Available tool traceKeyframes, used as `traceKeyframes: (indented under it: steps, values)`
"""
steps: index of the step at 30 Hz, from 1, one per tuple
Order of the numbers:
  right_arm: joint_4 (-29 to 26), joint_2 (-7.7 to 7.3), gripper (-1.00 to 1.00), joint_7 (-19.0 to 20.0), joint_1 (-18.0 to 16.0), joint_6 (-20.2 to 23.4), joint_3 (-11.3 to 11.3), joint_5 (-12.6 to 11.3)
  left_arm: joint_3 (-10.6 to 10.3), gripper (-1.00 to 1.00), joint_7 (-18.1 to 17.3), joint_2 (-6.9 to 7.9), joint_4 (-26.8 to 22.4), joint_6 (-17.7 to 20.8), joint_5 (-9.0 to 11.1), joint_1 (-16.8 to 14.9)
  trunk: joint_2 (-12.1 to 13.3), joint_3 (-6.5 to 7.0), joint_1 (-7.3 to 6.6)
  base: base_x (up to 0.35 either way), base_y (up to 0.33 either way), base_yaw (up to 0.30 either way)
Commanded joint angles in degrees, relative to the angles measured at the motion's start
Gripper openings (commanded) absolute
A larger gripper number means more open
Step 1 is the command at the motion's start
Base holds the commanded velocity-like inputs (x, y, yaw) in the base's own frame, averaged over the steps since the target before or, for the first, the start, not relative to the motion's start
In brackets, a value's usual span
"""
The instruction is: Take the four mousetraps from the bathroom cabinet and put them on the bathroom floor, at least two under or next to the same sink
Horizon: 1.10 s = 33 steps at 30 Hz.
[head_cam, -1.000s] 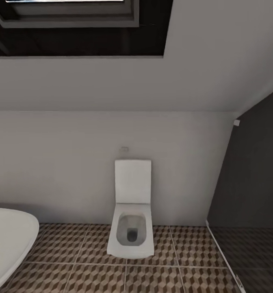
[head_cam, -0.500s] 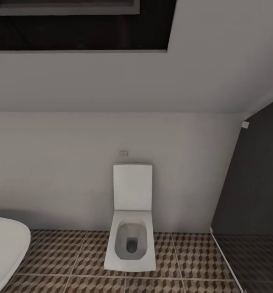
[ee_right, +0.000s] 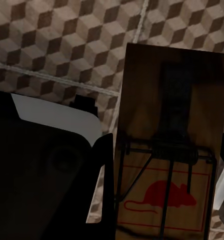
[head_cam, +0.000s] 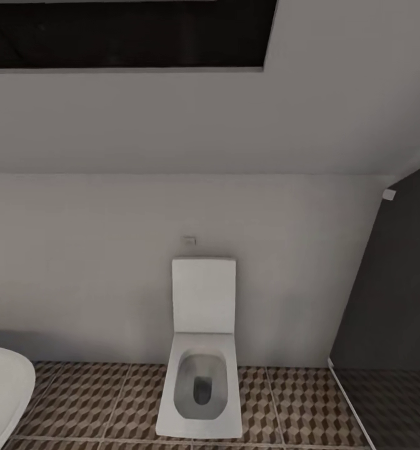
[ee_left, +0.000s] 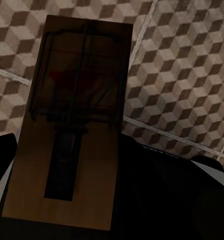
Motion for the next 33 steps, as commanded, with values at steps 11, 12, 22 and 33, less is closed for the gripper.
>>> traceKeyframes:
  steps: [11, 12, 22, 33]
  values:
    - [0.0, 0.0, -1.0, 0.1, -0.1, 0.1, 0.5, 0.1, -0.6, -1.0, -0.2, 0.44, 0.0, 0.0, 0.4, 0.0, 0.0, -0.07, 0.01, 0.009, 0.0, 0.0]
    - [0.0, 0.0, -1.0, 0.1, -0.1, 0.1, 0.5, 0.1, -0.6, -1.0, -0.2, 0.43, 0.0, 0.1, 0.4, 0.0, 0.0, -0.07, 0.01, 0.0, 0.0, 0.0]
    - [0.0, -0.01, -1.0, -0.3, -0.1, 0.1, 0.4, 0.2, -0.6, -1.0, -0.2, 0.33, 0.0, 0.1, 0.3, 0.0, 0.0, -0.07, 0.01, 0.0, 0.0, 0.0]
    - [-0.2, -0.08, -1.0, -0.4, -0.1, 0.0, 0.2, -0.1, -0.8, -1.0, -0.2, 0.91, -0.2, 0.0, -1.9, 0.0, -3.3, -1.51, 1.77, 0.0, 0.0, 0.0]
